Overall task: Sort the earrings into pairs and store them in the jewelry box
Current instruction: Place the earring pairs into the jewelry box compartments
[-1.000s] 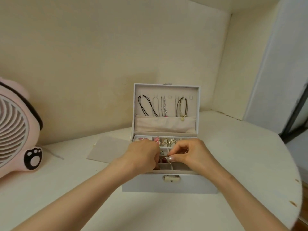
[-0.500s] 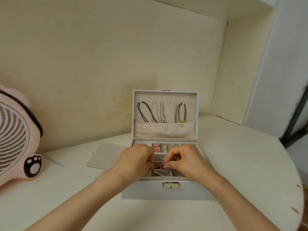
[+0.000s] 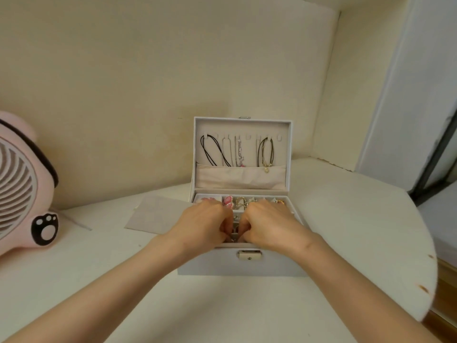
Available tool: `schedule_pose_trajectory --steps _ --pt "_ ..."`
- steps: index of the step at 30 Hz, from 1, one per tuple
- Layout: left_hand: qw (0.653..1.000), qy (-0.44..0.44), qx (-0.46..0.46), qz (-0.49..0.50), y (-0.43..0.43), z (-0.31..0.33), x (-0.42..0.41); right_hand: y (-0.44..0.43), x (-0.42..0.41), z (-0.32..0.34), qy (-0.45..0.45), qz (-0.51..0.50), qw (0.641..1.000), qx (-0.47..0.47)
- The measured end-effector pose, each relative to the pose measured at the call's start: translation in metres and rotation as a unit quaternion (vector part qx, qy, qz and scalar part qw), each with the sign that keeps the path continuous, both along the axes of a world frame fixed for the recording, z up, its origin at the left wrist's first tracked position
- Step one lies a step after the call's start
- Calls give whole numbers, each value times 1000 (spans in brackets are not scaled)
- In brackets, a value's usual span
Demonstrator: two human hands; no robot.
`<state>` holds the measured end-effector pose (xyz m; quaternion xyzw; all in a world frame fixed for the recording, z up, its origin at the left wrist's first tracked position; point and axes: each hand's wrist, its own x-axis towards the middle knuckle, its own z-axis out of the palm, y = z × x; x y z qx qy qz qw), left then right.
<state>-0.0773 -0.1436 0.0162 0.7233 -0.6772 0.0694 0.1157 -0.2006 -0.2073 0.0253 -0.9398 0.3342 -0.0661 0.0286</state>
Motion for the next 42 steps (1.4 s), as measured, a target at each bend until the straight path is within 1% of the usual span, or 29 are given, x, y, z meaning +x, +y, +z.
schedule_pose_trajectory --steps 7,14,17,21,24,32,38,42 --pt "999 -26 26 22 -4 -1 -2 0 -2 4 3 10 1000 -14" --pt "998 -36 42 33 -5 1 -5 -4 -5 3 -47 17 998 23" --pt "998 -36 39 34 -5 1 -5 -5 -8 1 -35 41 999 -3" --pt "998 -31 28 40 -4 0 -5 -5 -12 -3 1 75 996 -58" --pt "998 -36 27 47 -5 0 -5 -6 -11 -3 25 87 993 -79" --pt "997 -38 37 60 -4 1 -7 -12 -15 1 26 87 996 -7" --pt "998 -31 21 42 -5 1 -7 -12 -14 0 5 81 997 4" --pt "998 -43 22 36 -6 1 -7 -9 -13 -2 -1 82 996 -17"
